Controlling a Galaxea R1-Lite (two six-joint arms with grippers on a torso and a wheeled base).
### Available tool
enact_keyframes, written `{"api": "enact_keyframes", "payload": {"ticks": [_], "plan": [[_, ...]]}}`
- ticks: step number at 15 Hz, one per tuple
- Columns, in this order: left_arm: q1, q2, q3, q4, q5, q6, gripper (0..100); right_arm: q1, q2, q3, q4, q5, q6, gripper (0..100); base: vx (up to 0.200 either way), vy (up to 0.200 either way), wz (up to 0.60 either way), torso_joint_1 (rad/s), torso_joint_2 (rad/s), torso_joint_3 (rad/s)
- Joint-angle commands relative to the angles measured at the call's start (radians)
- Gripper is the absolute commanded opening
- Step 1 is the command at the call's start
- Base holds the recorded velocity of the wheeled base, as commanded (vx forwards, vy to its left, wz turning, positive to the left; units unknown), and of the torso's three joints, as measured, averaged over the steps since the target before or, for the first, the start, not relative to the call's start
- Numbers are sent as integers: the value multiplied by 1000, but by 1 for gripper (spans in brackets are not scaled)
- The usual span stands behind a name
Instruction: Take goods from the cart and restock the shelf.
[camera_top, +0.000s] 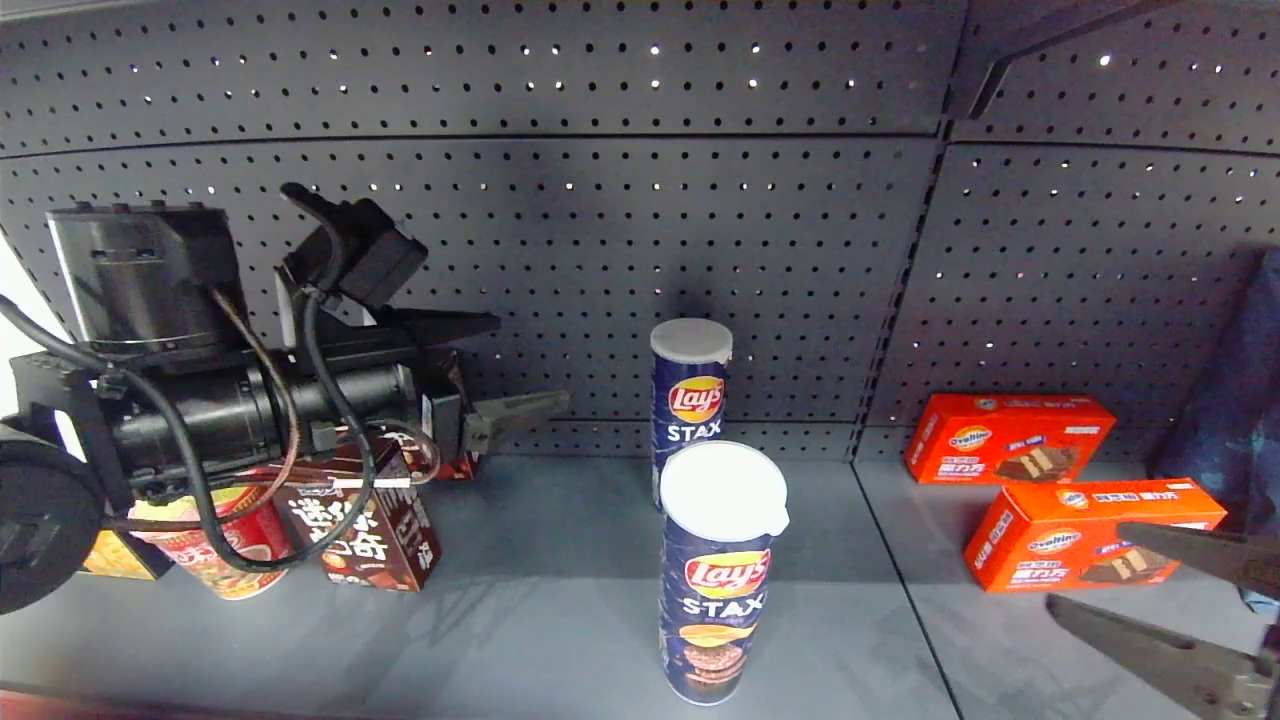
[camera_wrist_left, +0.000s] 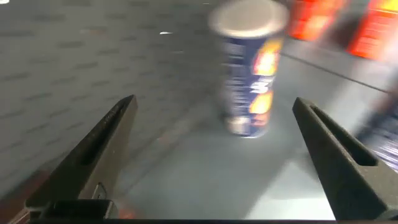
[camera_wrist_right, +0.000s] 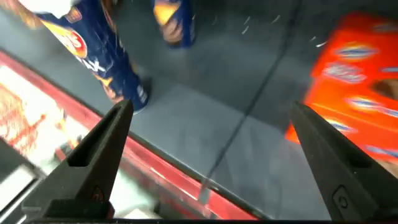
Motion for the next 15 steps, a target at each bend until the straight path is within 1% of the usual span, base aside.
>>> {"api": "enact_keyframes", "payload": {"ticks": [1, 2, 3, 4, 5, 6, 7, 8, 10, 11, 15], "plan": [[-2, -76, 26, 4, 95, -8, 100, 129, 194, 5, -25, -76, 40, 100, 0, 0, 0, 0, 0, 0], [-5, -100, 57, 6, 150, -8, 100, 169, 217, 20, -33, -98, 66, 100, 0, 0, 0, 0, 0, 0], [-3, -119, 85, 6, 170, -8, 100, 195, 247, 23, -33, -124, 81, 100, 0, 0, 0, 0, 0, 0], [-3, -130, 98, 3, 170, -8, 100, 201, 267, 23, -33, -142, 84, 100, 0, 0, 0, 0, 0, 0], [1, -150, 134, -2, 175, -9, 100, 202, 314, 6, -41, -178, 89, 100, 0, 0, 0, 0, 0, 0], [3, -169, 161, -2, 176, -11, 100, 201, 372, -14, -76, -187, 95, 100, 0, 0, 0, 0, 0, 0], [18, -176, 178, -2, 175, -11, 100, 202, 415, -24, -110, -211, 104, 100, 0, 0, 0, 0, 0, 0], [41, -176, 184, -2, 172, -8, 100, 204, 457, -41, -131, -231, 106, 100, 0, 0, 0, 0, 0, 0], [46, -176, 184, -3, 172, -9, 100, 202, 513, -81, -133, -237, 106, 100, 0, 0, 0, 0, 0, 0], [47, -176, 181, -3, 172, -8, 100, 202, 563, -123, -133, -244, 106, 100, 0, 0, 0, 0, 0, 0], [47, -173, 181, -3, 172, -8, 100, 202, 632, -173, -136, -250, 104, 100, 0, 0, 0, 0, 0, 0]]}}
